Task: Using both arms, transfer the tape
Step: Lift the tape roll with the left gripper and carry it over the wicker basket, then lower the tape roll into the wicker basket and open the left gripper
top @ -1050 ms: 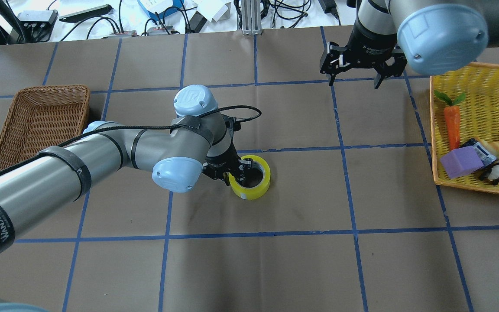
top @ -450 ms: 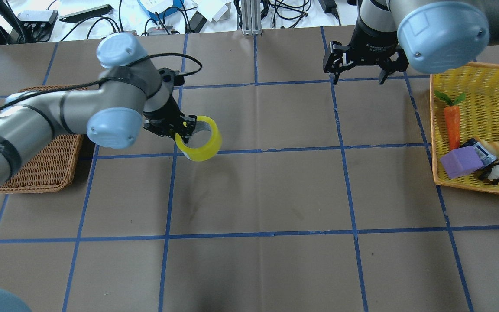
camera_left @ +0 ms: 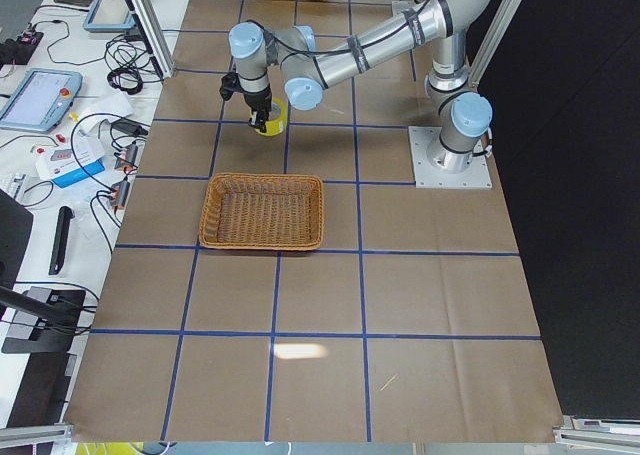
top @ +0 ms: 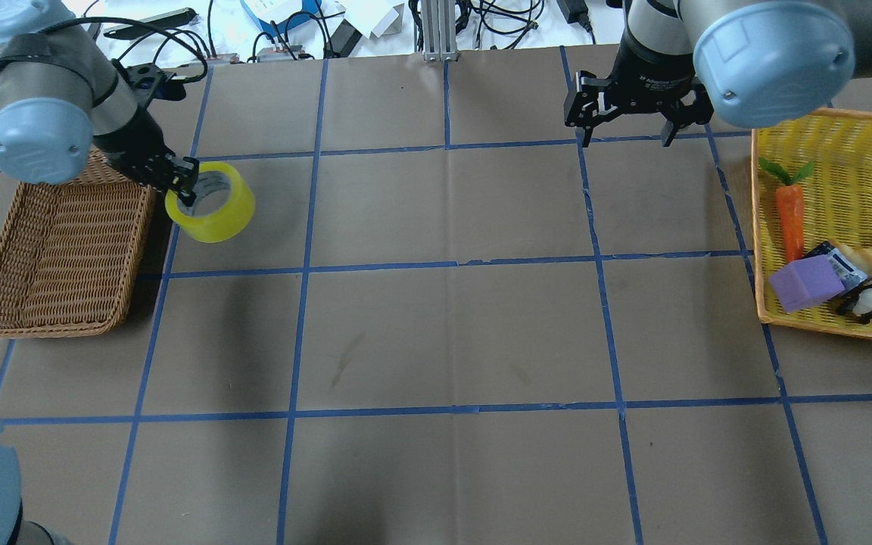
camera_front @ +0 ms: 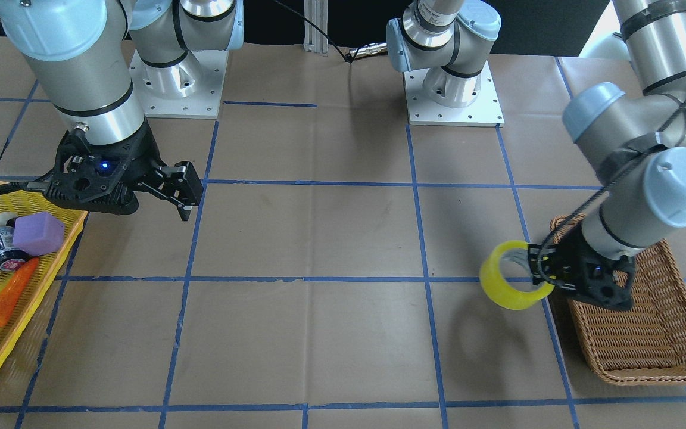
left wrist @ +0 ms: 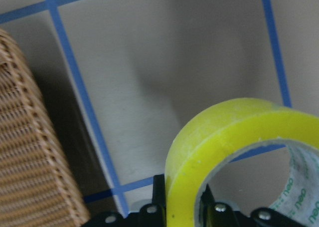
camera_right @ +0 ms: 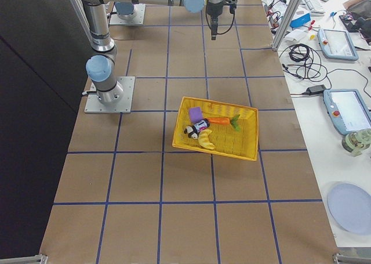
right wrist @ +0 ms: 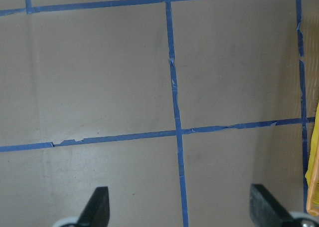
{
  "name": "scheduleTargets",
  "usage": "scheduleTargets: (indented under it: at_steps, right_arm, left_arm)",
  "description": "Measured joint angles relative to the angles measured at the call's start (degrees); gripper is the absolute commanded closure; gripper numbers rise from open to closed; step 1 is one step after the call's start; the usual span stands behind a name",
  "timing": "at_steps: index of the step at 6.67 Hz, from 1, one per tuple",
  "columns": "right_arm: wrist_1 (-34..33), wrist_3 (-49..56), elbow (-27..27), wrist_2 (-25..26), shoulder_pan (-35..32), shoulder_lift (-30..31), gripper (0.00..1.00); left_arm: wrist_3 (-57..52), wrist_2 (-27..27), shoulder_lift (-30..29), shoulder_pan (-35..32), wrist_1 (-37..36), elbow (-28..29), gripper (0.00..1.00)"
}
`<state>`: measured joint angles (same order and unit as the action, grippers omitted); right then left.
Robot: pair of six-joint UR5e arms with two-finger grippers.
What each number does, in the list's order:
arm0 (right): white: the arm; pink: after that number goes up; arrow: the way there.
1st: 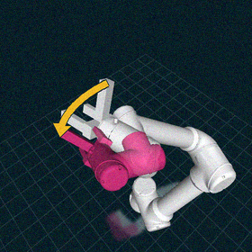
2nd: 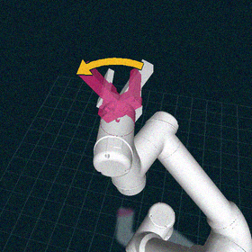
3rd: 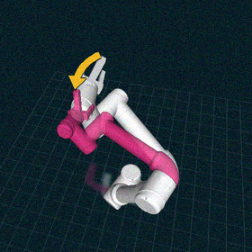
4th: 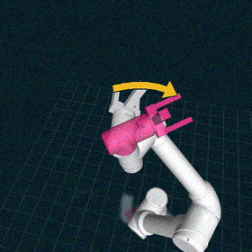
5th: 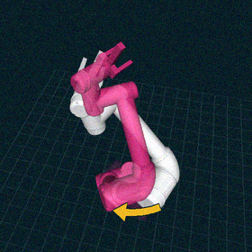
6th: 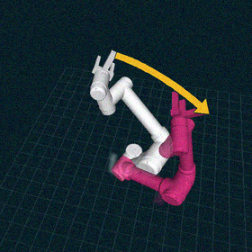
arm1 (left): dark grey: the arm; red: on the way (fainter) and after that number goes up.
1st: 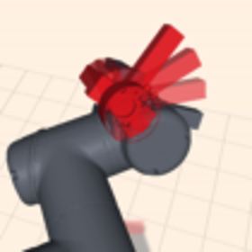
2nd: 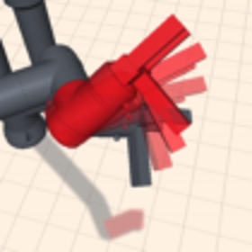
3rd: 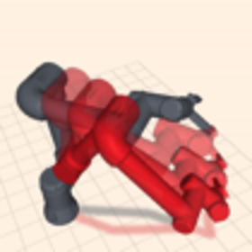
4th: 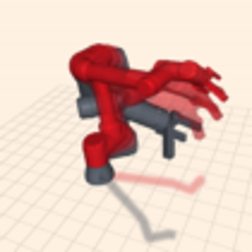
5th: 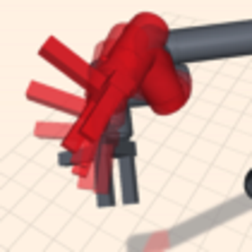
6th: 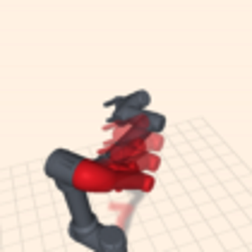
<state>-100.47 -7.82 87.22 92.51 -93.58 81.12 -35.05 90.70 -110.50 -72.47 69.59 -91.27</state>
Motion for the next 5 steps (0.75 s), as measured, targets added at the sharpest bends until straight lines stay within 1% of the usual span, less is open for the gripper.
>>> scheduleTargets:
  at_steps: [1, 2, 3, 4, 5]
  right_arm:
    - [0.0, 0.0, 0.0, 0.0, 0.0, 0.0, 0.00]
    - [0.0, 0.0, 0.0, 0.0, 0.0, 0.0, 0.00]
    - [0.0, 0.0, 0.1, 0.0, 0.0, 0.0, 0.00]
    - [0.0, 0.0, 0.2, 0.0, -0.1, 0.0, 0.00]
    - [0.0, 0.0, 0.4, 0.0, -0.1, 0.0, 0.00]
  left_arm:
    - [-8.1, 1.6, -2.1, 4.7, -0.3, 2.1, 0.97]
    - [-15.2, 2.6, -4.3, 8.7, -1.4, 3.7, 0.92]
    - [-20.7, 3.1, -6.3, 11.7, -3.2, 4.6, 0.39]
    - [-23.6, 3.3, -7.5, 13.6, -4.4, 4.5, 0.00]
    - [-24.5, 3.4, -8.1, 14.3, -4.6, 4.4, 0.00]
